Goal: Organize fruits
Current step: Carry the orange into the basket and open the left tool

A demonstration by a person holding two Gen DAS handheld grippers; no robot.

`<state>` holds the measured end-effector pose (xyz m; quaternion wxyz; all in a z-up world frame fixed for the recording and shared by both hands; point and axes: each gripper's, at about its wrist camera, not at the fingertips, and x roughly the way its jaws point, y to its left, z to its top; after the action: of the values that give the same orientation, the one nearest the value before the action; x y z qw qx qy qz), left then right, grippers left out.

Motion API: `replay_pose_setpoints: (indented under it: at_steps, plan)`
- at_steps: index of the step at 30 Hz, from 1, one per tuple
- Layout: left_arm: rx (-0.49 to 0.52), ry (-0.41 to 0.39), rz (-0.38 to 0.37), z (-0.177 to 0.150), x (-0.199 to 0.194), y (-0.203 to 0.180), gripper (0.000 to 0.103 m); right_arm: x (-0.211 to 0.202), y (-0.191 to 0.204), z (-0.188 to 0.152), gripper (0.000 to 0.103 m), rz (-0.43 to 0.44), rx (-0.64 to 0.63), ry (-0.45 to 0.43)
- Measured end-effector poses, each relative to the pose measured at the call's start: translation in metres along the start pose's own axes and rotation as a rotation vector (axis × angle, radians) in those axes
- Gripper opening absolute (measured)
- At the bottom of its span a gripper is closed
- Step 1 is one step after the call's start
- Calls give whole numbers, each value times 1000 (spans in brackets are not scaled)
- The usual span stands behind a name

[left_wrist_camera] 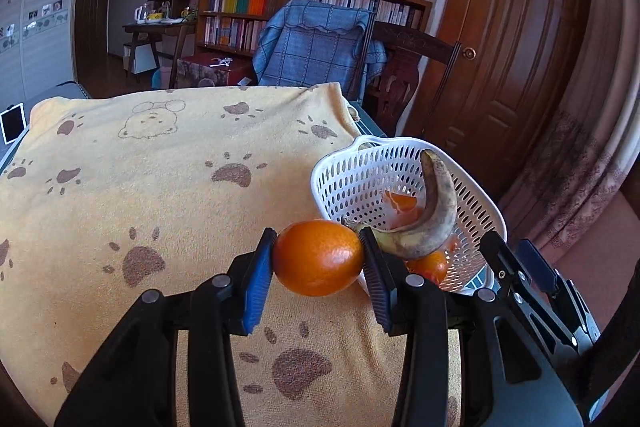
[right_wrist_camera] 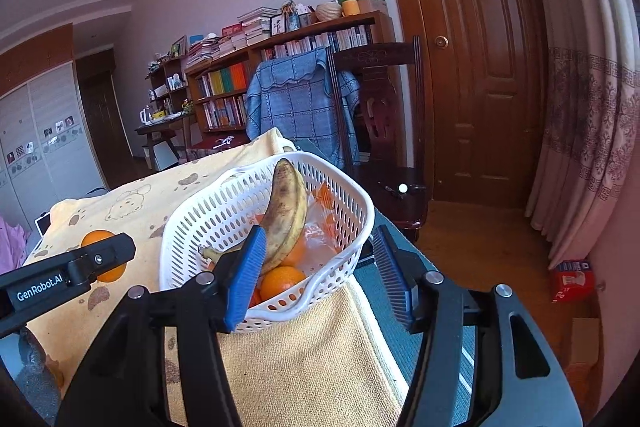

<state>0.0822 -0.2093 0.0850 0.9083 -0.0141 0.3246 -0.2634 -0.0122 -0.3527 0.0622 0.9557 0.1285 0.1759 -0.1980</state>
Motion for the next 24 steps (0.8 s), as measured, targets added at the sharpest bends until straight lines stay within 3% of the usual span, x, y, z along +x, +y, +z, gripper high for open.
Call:
replay_pose_setpoints:
  at_steps: [4,14,17,19,24]
  plan:
    - [-10,34,-45,4,21,-5,43,3,-3,0,58,-12,14,-1]
    - [-9,32,-114,10,40,-13,43,7,-11,3,59,-25,34,-3]
    - [2,23,-127,9,40,-15,48,7,-11,3,59,-26,32,-2]
    - [-7,2,-122,8,37,-13,63,7,-10,2,59,-25,31,-3]
    - [-52,-8,-122,10,31,0,64,6,-11,1,59,-23,30,-6]
